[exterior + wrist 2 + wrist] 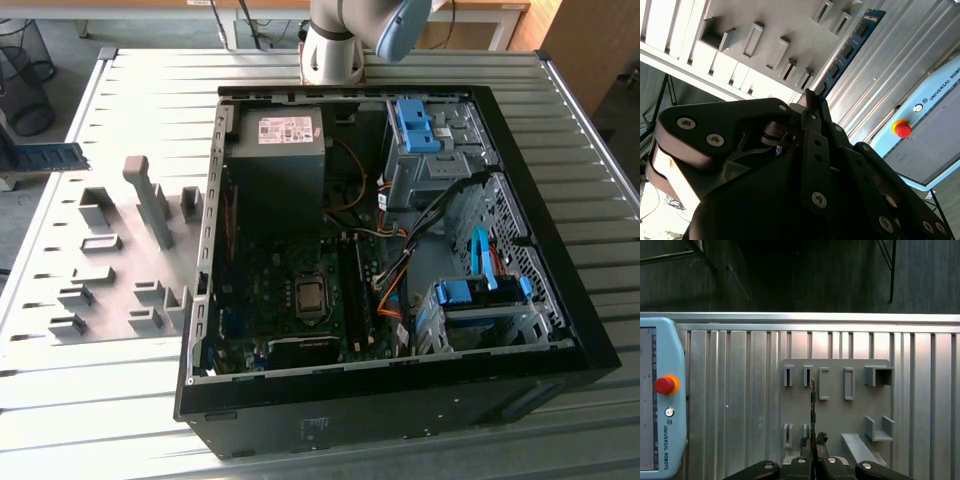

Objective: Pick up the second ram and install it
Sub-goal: 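Pick up the second ram and move it above second insertion slot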

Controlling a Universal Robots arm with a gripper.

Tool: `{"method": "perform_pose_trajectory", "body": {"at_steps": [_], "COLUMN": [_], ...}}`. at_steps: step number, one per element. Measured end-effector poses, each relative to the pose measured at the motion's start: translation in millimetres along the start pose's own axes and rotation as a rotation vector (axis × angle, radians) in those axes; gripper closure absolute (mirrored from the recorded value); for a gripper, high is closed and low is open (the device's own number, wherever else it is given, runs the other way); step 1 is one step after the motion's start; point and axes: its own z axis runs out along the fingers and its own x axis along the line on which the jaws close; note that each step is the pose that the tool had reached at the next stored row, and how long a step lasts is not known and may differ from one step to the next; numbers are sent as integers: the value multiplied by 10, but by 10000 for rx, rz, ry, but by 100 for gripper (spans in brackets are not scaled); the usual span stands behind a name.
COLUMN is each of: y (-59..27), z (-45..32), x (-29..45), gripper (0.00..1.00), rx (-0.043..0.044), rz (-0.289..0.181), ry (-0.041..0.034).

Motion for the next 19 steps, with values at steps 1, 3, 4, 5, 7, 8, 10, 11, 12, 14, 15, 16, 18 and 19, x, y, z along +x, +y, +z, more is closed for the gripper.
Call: {"method": "perform_pose_trajectory", "body": {"at_steps": [1, 3, 4, 5, 7, 8, 10, 11, 12, 14, 15, 16, 18, 19], "y": [0, -20, -31, -43, -66, -77, -100, -112, -125, -152, -165, -180, -206, -218], "z": [0, -3, -2, -1, -2, -2, -1, -1, -1, -2, -1, -1, -1, -2], "x": [0, 0, 0, 0, 0, 0, 0, 0, 0, 0, 0, 0, -1, -1], "gripper": [86, 86, 86, 86, 86, 86, 86, 86, 86, 86, 86, 86, 86, 86], "rx": [-1, -3, -3, -1, -3, -2, -2, -2, -2, -2, -1, -2, -1, -3], "rz": [0, 0, 0, 0, 0, 0, 0, 1, 0, 0, 0, 0, 1, 0], "ry": [0, 2, 2, 1, 2, 1, 1, 1, 1, 2, 1, 1, 1, 2]}}
